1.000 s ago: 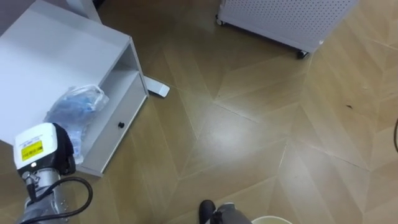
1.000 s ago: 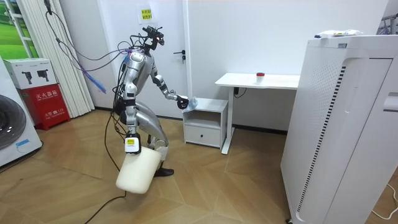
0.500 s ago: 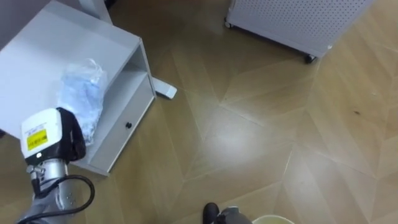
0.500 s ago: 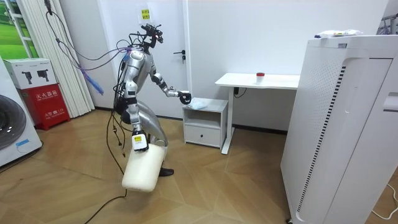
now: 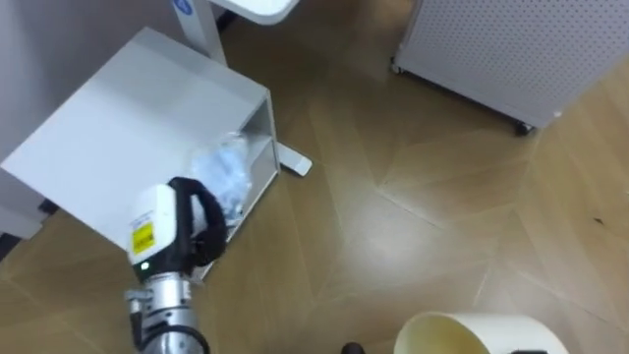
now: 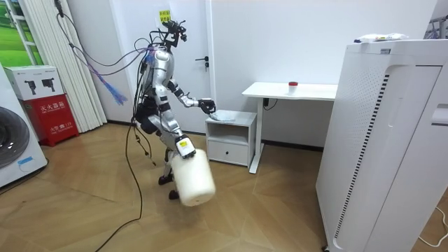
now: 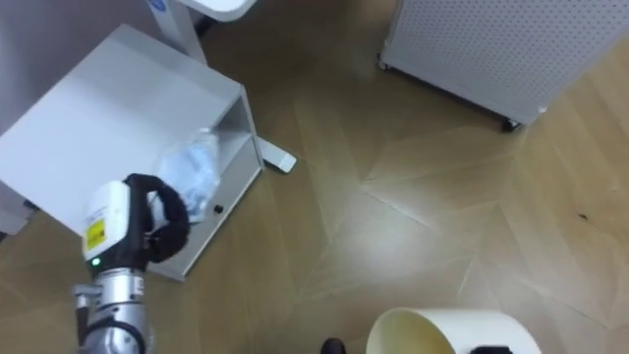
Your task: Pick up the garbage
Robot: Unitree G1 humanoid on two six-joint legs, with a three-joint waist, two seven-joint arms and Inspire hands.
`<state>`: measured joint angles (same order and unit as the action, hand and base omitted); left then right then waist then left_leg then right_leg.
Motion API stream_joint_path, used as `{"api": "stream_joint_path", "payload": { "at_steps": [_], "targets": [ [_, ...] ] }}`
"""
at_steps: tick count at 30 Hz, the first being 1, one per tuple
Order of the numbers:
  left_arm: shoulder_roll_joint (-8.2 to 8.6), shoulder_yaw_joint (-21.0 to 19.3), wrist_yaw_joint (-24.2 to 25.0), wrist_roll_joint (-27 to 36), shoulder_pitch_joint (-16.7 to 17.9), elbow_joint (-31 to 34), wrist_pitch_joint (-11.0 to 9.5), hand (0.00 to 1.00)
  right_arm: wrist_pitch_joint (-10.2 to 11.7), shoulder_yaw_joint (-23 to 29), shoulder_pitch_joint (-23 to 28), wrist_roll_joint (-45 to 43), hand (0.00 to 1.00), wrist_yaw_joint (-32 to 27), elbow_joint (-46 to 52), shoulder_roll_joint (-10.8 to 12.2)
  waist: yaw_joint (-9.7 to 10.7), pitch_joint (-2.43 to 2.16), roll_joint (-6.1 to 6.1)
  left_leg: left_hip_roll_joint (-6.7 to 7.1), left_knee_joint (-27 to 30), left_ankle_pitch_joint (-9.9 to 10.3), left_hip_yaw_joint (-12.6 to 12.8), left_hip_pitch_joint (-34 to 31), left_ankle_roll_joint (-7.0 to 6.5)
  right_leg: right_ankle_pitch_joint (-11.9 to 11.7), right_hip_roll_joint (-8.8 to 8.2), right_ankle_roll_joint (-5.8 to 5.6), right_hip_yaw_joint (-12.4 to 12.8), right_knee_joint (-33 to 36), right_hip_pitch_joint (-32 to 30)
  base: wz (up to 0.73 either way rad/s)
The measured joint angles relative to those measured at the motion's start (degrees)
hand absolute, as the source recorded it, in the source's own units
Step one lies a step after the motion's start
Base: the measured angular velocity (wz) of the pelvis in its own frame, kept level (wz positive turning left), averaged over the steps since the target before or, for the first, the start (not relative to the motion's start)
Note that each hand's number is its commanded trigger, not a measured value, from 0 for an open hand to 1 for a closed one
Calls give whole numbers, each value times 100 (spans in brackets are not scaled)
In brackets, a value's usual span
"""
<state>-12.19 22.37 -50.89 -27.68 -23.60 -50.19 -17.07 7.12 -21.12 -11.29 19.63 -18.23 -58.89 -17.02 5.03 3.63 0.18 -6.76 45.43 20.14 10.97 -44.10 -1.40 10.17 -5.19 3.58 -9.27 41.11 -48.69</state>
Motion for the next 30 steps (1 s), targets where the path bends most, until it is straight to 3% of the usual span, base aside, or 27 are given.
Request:
{"api": "stream_joint_path", "payload": {
  "at_steps": [1,3,5,10,12,17,21,25,30],
  "targets": [
    [75,77,56,2,105,43,-19,100,38,2,-4,19,100,-44,116,36,-50,-33,-33,9,-54,-9,19,65,14,0,3,0,18,-38,35,-5],
    [158,193,164,2,300,160,-34,100,180,4,-62,30,100,-56,172,135,-52,-57,-64,34,-138,-46,20,131,20,1,-12,-1,14,-76,89,4],
    [247,319,318,3,457,250,-34,100,277,3,-131,30,100,-31,196,269,-59,-64,-75,51,-216,-89,6,191,18,-4,-27,-2,-20,-149,173,10],
    [432,491,771,68,727,423,-80,100,468,-22,-205,22,100,404,383,860,-97,-103,-82,73,-389,-173,-2,334,-7,-55,-78,-22,-71,-287,328,7],
    [493,518,823,65,825,463,-81,100,475,-91,-191,25,100,488,423,927,-152,-121,-65,86,-433,-176,9,393,-12,-76,-80,-45,-63,-342,387,0],
    [458,843,1187,260,1083,895,-80,100,478,-195,3,29,100,711,561,896,-237,-125,-64,167,-565,-219,59,414,-89,-116,-145,-111,-27,-415,364,1],
    [507,1100,1875,606,1124,937,-79,100,481,-298,41,39,100,977,575,887,-226,-126,-68,275,-786,-261,198,574,-148,-142,-287,-151,-42,-458,387,-10],
    [507,1224,2807,925,1156,941,-76,100,477,-248,71,54,100,1029,567,849,-199,-126,-71,322,-834,-261,200,570,-152,-134,-323,-171,-41,-462,357,-2],
    [493,1329,3600,1150,1193,943,-67,100,477,-185,68,69,100,1084,570,774,-158,-128,-74,330,-862,-261,206,569,-154,-128,-325,-181,-35,-477,351,0]
  ]
}}
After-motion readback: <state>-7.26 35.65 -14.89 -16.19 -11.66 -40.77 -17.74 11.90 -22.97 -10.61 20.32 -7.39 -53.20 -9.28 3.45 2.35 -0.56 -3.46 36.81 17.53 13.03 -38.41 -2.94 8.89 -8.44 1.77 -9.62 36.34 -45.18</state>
